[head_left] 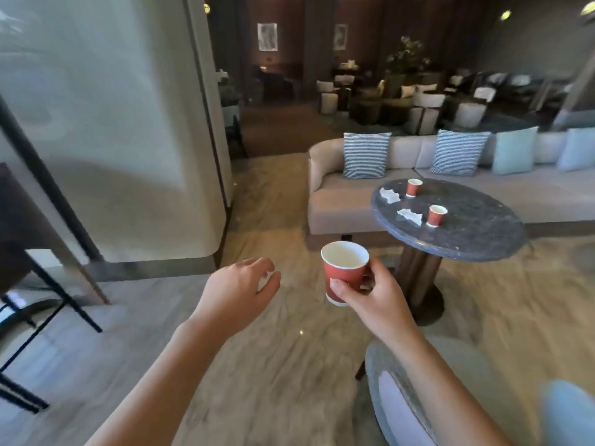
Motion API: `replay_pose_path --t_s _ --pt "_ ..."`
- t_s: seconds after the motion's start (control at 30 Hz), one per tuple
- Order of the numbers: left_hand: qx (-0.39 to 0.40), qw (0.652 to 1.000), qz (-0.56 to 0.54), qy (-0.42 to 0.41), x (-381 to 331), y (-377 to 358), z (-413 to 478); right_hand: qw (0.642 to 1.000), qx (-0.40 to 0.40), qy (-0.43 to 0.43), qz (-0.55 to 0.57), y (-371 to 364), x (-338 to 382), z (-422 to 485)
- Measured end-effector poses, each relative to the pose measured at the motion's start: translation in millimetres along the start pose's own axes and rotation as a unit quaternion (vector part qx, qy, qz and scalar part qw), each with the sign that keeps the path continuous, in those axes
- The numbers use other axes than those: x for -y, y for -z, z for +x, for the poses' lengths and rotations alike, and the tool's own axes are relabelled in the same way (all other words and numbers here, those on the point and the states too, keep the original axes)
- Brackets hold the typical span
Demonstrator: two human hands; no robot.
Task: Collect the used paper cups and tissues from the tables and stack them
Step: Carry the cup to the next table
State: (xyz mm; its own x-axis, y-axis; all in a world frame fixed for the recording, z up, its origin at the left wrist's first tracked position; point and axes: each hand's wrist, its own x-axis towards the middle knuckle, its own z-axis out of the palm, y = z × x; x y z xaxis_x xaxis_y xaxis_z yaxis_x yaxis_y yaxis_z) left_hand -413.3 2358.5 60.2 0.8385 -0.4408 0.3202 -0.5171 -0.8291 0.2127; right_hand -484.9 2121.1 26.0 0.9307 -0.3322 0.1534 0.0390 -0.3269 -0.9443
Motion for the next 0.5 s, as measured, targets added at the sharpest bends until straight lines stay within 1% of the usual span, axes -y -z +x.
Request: replay_pose_path --t_s 0.1,0.17,0.27,0.37,0.5 --pt "0.026 0.997 -0.021 -0.074 -22.5 -31.6 56.2 0.997 -0.079 -0.026 -0.002 30.1 -15.4 15.9" --pt "0.040 0.993 -0.035 -0.108 -39.7 -53.4 90.2 0.991 -0.126 -0.041 0.001 49.4 -29.4 28.0" --pt "0.055 0.986 -0.041 -0.150 -63.1 -81.2 137.7 0.982 -0.177 -0.063 0.002 73.4 -52.0 55.1" --pt "0.053 0.981 -0.035 -0.181 -76.1 -99.7 184.5 0.976 -0.204 -0.069 0.009 88.6 -69.5 93.0" --pt "0.056 0.979 -0.026 -0.194 -83.0 -112.9 245.6 0.976 -0.206 -0.069 0.019 98.2 -78.3 145.3"
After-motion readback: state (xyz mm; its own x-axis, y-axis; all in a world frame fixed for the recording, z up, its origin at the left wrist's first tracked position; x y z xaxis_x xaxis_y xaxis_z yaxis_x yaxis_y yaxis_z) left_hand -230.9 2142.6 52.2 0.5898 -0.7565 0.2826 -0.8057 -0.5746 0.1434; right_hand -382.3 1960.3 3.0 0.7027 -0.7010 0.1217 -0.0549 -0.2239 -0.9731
